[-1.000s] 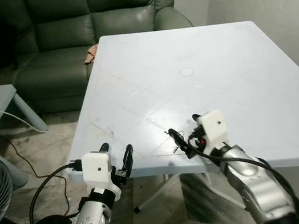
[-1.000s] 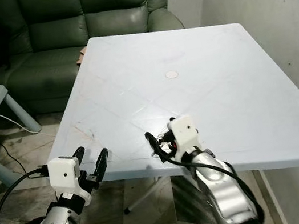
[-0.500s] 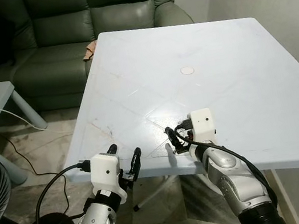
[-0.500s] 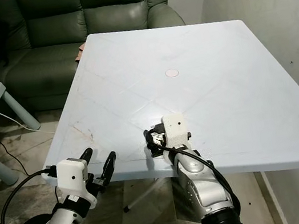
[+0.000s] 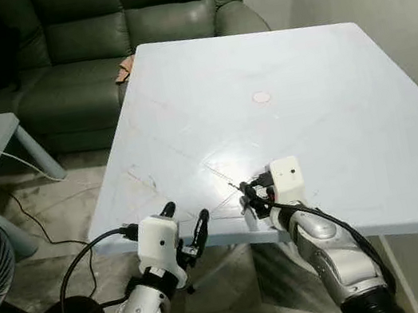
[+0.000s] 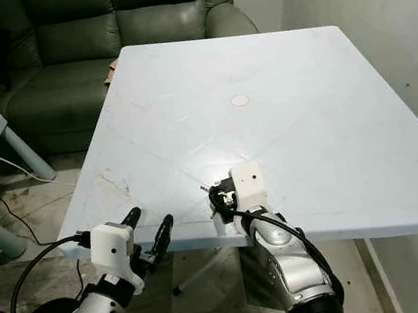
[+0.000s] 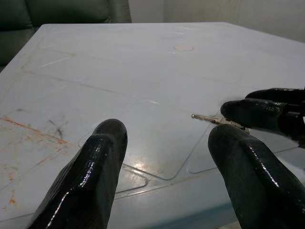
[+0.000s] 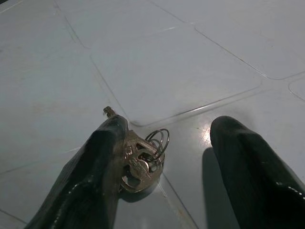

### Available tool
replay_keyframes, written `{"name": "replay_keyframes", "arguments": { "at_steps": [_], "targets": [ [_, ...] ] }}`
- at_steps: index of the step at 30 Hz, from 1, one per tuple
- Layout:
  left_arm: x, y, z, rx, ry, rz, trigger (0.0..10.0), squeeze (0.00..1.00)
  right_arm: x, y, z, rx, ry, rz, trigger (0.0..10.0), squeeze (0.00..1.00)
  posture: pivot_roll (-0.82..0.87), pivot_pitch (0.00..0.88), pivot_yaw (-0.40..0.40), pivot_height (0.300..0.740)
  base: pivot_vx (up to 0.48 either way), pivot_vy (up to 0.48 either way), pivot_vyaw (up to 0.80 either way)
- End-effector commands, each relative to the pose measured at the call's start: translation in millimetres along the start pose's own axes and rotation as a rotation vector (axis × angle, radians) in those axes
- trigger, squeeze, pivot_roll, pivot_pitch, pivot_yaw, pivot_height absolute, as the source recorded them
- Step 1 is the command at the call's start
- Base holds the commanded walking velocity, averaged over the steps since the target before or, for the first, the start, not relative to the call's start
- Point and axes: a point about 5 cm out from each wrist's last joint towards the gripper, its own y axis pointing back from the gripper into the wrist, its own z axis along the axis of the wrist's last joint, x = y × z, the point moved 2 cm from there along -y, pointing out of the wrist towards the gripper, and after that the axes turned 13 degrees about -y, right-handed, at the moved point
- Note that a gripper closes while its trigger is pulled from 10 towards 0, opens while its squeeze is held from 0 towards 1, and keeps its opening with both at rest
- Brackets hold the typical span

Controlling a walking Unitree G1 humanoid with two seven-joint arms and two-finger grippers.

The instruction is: Hang keys on a hook

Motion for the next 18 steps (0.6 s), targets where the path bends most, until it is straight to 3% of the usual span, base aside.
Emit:
{"name": "replay_keyframes", "arguments": {
  "at_steps": [1,2,11,12,14,15,16,17,18],
  "targets": [
    [-0.4,1.2,2.7,-0.008,-0.01,-0.005,10.0,0.0,4.8,0.7,3.5,-0.012,0.013,0.02,0.7,0.0,-0.11,0.065,0.0,0.74,0.0,0.0,0.0],
    [-0.1,1.2,2.7,-0.008,-0.011,-0.005,10.0,0.0,4.2,1.4,2.9,-0.01,0.014,0.017,0.0,0.0,-0.11,0.064,0.001,0.74,0.0,0.0,0.0],
    [0.5,1.2,2.5,-0.006,-0.017,-0.006,10.0,0.0,4.7,3.6,2.0,-0.01,0.025,0.025,0.0,0.0,-0.11,0.062,0.001,0.74,0.0,0.0,0.0],
    [0.5,1.3,2.6,-0.006,-0.018,-0.006,10.0,0.0,6.1,4.0,1.4,-0.004,0.024,0.035,2.5,0.0,-0.11,0.062,0.001,0.74,0.0,0.0,0.0],
    [0.6,1.4,2.4,-0.006,-0.018,-0.005,10.0,0.0,8.0,4.6,0.5,0.003,0.021,0.047,3.0,0.0,-0.11,0.06,0.0,0.74,0.0,0.0,0.0],
    [0.6,1.4,2.3,-0.006,-0.018,-0.005,10.0,0.0,8.1,4.7,0.3,0.003,0.022,0.046,4.2,0.0,-0.11,0.06,0.0,0.74,0.0,0.0,0.0],
    [0.5,1.5,2.4,-0.007,-0.019,-0.005,10.0,0.0,8.3,4.9,-0.2,0.005,0.024,0.046,4.7,0.0,-0.1,0.06,-0.001,0.74,0.0,0.0,0.0],
    [0.5,1.5,2.4,-0.006,-0.019,-0.005,10.0,0.0,8.8,4.8,-0.9,0.012,0.02,0.052,10.0,0.0,-0.1,0.06,-0.001,0.74,0.0,0.0,0.0],
    [0.5,1.5,2.3,-0.006,-0.019,-0.005,10.0,0.0,9.2,4.6,-1.5,0.018,0.017,0.057,10.0,0.0,-0.1,0.06,-0.001,0.74,0.0,0.0,0.0]
  ]
}}
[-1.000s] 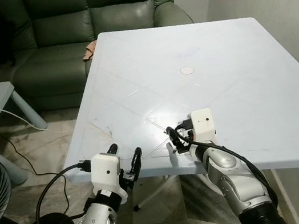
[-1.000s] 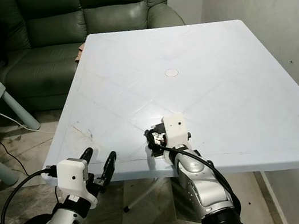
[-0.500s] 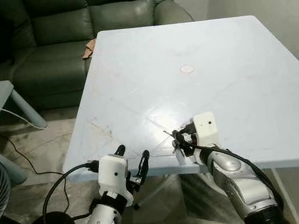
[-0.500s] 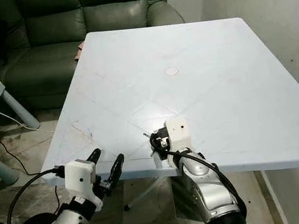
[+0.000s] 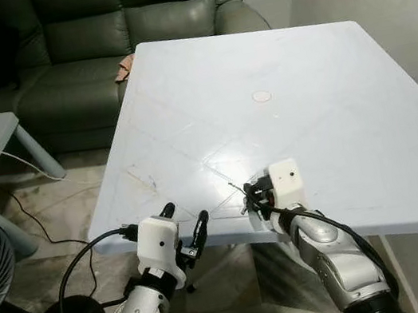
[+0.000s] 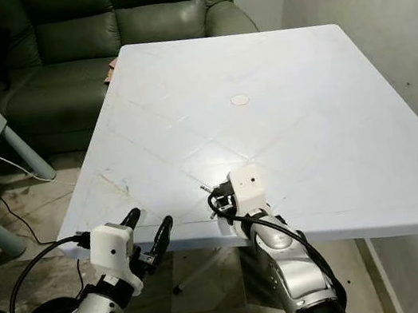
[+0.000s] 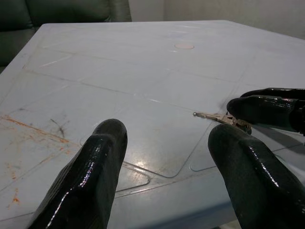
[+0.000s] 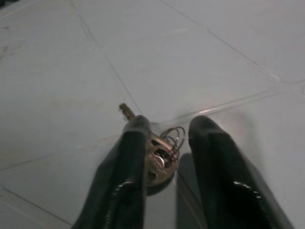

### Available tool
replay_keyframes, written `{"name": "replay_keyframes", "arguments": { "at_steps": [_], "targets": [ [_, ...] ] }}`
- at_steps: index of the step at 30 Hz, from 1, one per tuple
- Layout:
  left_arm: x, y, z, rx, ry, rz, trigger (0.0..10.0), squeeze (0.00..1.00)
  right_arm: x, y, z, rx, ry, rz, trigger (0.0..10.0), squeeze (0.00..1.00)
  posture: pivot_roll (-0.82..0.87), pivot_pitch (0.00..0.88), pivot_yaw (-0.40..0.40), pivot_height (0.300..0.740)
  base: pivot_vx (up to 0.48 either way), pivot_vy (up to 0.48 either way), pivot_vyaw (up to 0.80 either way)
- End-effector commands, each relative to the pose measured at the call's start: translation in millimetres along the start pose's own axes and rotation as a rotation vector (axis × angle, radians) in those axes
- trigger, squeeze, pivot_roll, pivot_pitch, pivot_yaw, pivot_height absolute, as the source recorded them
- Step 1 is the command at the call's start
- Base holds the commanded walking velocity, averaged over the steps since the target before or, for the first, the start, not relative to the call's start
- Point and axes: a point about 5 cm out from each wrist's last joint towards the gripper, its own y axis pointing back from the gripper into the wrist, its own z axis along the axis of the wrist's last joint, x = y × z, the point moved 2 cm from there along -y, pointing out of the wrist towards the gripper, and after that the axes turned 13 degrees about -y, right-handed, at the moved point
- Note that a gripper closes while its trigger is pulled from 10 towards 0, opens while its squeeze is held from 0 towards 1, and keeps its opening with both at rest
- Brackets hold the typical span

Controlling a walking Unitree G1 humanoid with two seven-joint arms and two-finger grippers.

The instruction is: Hang keys on a hook

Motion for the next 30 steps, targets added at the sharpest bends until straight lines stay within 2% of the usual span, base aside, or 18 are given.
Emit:
{"name": "replay_keyframes", "arguments": {
  "at_steps": [1,12,18,19,22,23,30],
  "targets": [
    [-0.2,1.1,2.6,-0.008,-0.012,-0.003,10.0,0.0,3.1,0.4,-1.4,0.018,-0.007,0.017,10.0,0.0,-0.1,0.058,-0.002,0.74,0.0,0.0,0.0],
    [-1.1,1.1,2.4,-0.007,-0.013,-0.004,10.0,0.0,4.5,0.6,-1.4,0.021,-0.005,0.018,10.0,0.0,-0.1,0.056,-0.003,0.74,0.0,0.0,0.0],
    [-1.2,0.5,2.7,-0.007,-0.011,-0.001,10.0,0.0,-1.3,-3.0,3.2,-0.002,-0.035,-0.025,10.0,0.0,-0.1,0.059,-0.003,0.74,0.0,0.0,0.0],
    [-1.2,0.4,2.7,-0.007,-0.011,-0.001,10.0,0.0,-1.6,-3.3,3.5,-0.001,-0.035,-0.026,10.0,0.08,-0.1,0.059,-0.003,0.74,0.0,0.0,0.0],
    [-1.1,0.4,2.7,-0.007,-0.011,-0.001,10.0,0.0,-1.5,-3.7,4.1,-0.003,-0.036,-0.025,10.0,0.08,-0.1,0.059,-0.003,0.74,0.0,0.0,0.0],
    [-1.0,0.4,2.6,-0.006,-0.011,0.0,10.0,0.0,-2.1,-4.0,3.1,0.011,-0.048,-0.031,10.0,1.0,-0.1,0.059,-0.003,0.74,0.0,0.0,0.0],
    [-1.1,0.5,2.7,-0.006,-0.011,-0.001,10.0,0.0,-1.9,-4.0,2.3,0.017,-0.048,-0.031,10.0,1.0,-0.1,0.063,-0.002,0.74,0.0,0.0,0.0]
  ]
}}
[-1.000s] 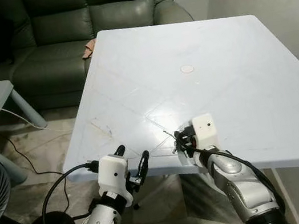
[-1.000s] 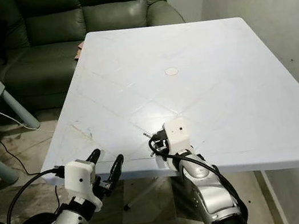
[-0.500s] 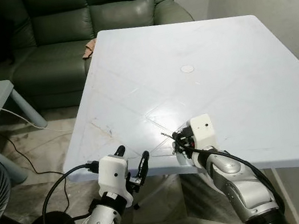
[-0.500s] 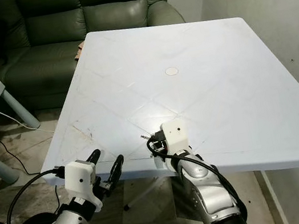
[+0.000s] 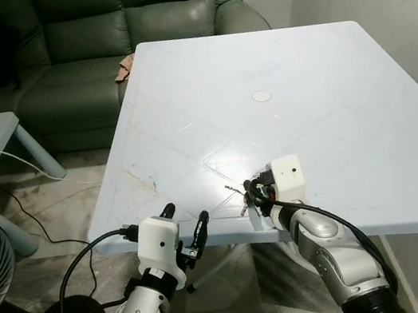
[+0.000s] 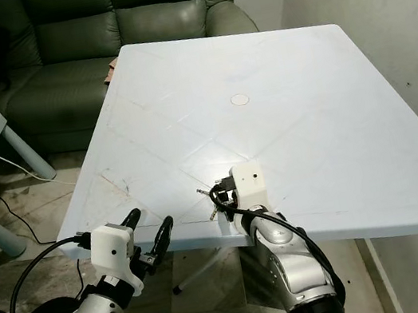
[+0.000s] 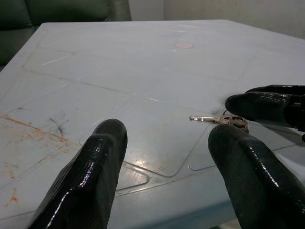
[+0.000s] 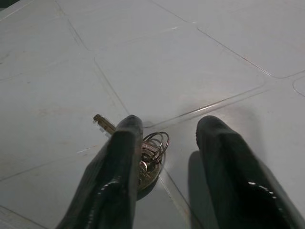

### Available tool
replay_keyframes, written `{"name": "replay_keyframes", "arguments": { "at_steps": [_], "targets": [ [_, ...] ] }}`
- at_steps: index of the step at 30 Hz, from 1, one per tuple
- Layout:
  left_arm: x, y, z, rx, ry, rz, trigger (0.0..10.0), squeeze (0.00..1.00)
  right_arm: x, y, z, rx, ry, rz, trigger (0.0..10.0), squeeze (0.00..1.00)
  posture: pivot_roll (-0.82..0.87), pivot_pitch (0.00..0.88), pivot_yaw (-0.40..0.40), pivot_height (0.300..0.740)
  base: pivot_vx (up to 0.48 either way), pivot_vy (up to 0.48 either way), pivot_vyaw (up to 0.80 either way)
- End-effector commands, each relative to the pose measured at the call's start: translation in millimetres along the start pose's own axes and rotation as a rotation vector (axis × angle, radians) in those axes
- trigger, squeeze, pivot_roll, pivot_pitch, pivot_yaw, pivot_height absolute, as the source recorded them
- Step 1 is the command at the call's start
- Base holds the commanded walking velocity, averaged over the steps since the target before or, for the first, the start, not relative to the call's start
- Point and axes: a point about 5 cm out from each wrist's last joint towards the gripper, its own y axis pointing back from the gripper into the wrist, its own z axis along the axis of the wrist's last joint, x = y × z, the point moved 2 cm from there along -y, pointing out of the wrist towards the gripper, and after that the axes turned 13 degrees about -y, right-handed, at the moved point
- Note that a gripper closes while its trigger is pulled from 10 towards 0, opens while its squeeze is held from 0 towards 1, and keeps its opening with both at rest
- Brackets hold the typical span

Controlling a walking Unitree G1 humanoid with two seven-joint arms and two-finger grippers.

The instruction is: Hang keys on a hook

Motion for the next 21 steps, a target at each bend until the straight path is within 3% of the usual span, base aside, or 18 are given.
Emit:
{"name": "replay_keyframes", "arguments": {
  "at_steps": [1,2,3,4,5,21],
  "targets": [
    [-0.4,0.3,3.0,-0.007,-0.012,-0.002,10.0,0.0,2.2,-1.1,-1.7,0.014,0.006,0.004,10.0,1.0,-0.1,0.062,-0.002,0.74,0.0,0.0,0.0],
    [-0.5,0.3,3.0,-0.007,-0.013,-0.002,10.0,0.0,1.9,-1.0,-2.0,0.014,0.013,0.0,10.0,1.0,-0.1,0.062,-0.002,0.74,0.0,0.0,0.0],
    [-0.4,0.2,3.1,-0.008,-0.015,-0.003,10.0,0.0,2.0,-0.9,-2.6,0.021,0.019,0.003,10.0,0.83,-0.1,0.063,-0.001,0.74,0.0,0.0,0.0],
    [-0.4,0.0,3.2,-0.008,-0.016,-0.003,10.0,0.0,2.3,-0.9,-3.0,0.026,0.019,0.008,10.0,0.83,-0.1,0.063,-0.001,0.74,0.0,0.0,0.0],
    [-0.3,-0.1,3.3,-0.008,-0.016,-0.003,10.0,0.0,2.6,-0.9,-3.5,0.033,0.017,0.013,10.0,0.0,-0.1,0.063,-0.001,0.74,0.0,0.0,0.0],
    [-0.4,-0.9,4.0,-0.009,-0.025,-0.004,10.0,0.0,11.4,1.8,-10.2,0.068,0.064,0.056,10.0,0.0,-0.1,0.065,-0.002,0.74,0.0,0.0,0.0]
  ]
}}
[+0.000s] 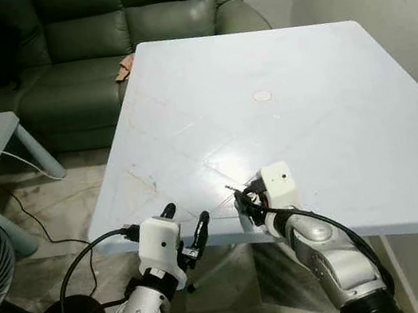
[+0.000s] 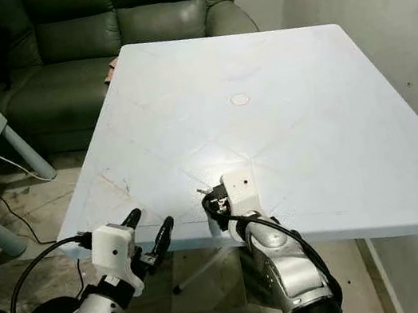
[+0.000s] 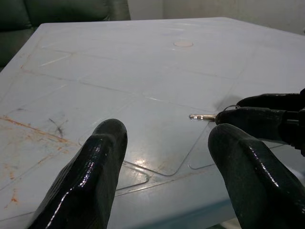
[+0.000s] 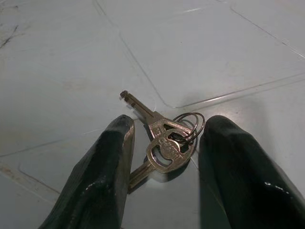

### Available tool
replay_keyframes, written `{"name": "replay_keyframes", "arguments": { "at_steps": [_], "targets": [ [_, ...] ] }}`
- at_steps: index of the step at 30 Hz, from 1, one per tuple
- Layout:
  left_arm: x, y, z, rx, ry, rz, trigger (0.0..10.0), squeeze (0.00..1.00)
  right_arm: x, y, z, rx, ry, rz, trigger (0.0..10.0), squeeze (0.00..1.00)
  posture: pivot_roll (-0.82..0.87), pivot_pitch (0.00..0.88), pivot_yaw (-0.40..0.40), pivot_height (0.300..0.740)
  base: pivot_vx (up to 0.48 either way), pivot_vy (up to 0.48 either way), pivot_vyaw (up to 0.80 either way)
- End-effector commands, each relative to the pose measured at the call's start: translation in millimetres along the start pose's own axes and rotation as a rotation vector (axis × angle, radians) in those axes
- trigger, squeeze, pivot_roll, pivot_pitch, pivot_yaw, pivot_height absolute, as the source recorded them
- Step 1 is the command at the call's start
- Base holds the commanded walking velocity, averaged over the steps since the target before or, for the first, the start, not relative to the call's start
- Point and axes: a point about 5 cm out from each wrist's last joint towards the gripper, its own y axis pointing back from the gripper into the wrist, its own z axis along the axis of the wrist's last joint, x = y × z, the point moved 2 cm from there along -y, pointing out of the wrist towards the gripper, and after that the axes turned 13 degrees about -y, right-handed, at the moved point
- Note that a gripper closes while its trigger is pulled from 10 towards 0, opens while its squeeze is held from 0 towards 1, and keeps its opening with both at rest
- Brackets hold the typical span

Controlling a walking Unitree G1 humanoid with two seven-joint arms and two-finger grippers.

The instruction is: Hang keys on a hook

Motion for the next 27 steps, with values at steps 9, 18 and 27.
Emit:
{"name": "replay_keyframes", "arguments": {
  "at_steps": [9,18,27],
  "targets": [
    [0.5,-1.0,4.0,-0.012,-0.009,0.006,10.0,0.0,0.4,0.0,3.3,-0.024,0.022,-0.014,6.4,0.0,-0.1,0.065,-0.004,0.74,0.0,0.0,0.0],
    [0.2,-0.8,3.9,-0.011,-0.011,0.004,10.0,0.0,0.4,0.0,4.9,-0.036,0.026,-0.018,0.0,0.0,-0.1,0.065,-0.003,0.74,0.0,0.0,0.0],
    [0.0,-0.6,4.2,-0.011,-0.015,0.002,10.0,0.0,0.7,0.7,4.1,-0.036,0.026,-0.016,2.1,0.0,-0.1,0.068,0.0,0.74,0.0,0.0,0.0]
  ]
}}
